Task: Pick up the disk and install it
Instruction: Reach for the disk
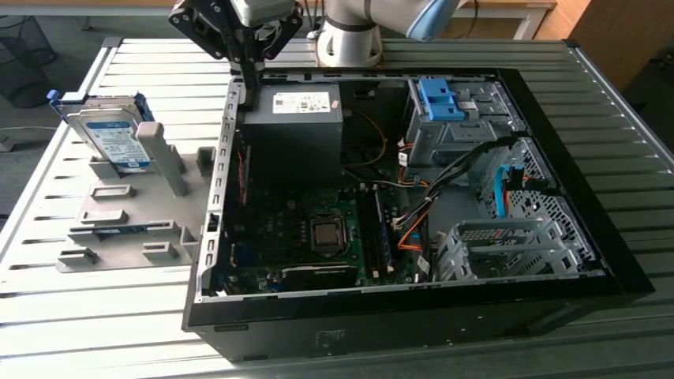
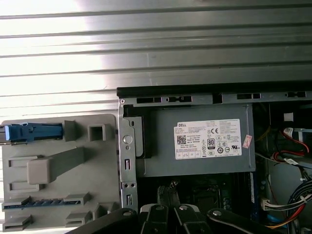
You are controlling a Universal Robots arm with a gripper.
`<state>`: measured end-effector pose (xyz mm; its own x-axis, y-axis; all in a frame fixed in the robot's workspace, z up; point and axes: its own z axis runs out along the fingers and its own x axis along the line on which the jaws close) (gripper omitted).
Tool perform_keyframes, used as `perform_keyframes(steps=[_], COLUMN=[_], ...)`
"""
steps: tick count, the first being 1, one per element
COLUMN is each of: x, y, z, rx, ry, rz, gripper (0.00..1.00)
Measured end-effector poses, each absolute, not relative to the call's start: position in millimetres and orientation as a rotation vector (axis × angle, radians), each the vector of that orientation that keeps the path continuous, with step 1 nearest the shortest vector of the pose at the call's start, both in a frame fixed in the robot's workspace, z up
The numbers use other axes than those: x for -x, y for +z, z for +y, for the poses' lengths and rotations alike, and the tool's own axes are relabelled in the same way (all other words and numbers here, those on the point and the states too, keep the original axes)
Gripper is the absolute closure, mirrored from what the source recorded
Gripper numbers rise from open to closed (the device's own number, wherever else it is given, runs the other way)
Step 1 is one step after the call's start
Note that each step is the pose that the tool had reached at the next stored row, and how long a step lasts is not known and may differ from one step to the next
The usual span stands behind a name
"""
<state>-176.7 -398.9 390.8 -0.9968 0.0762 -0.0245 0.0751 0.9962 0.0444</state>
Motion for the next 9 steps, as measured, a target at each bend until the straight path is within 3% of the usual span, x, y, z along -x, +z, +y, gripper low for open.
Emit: perform_keyframes(steps=[9], x=[179.6], y=[390.7], z=[-398.9], rx=[-0.118], ry=[0.068], rz=[3.112], gripper=[0.89])
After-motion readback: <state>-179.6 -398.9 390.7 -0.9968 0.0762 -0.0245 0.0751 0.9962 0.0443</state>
